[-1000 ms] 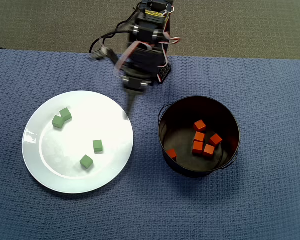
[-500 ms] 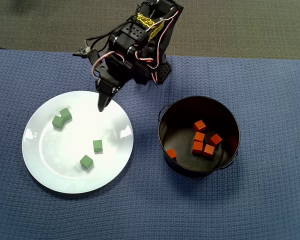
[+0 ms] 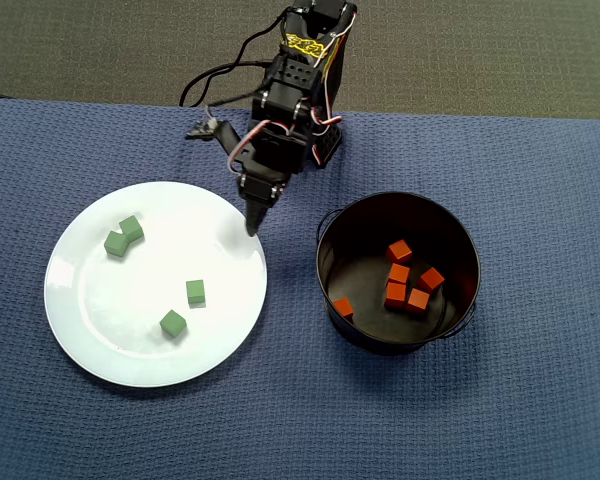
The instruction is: Pick up the red cubes from the white plate and place them in the black recipient
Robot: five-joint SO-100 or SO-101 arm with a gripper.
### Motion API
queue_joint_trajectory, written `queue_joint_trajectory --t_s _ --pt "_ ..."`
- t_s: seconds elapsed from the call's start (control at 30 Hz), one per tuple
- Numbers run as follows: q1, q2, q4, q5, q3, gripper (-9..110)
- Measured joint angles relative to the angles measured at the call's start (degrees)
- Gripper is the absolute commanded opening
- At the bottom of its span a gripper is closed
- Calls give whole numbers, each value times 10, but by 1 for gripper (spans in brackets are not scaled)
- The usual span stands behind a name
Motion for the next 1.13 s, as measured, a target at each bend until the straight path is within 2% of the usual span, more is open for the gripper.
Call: queue_joint_trajectory --t_s 0.37,1.13 --pt "-74 93 23 18 67 0" --pt "-93 219 115 19 98 0"
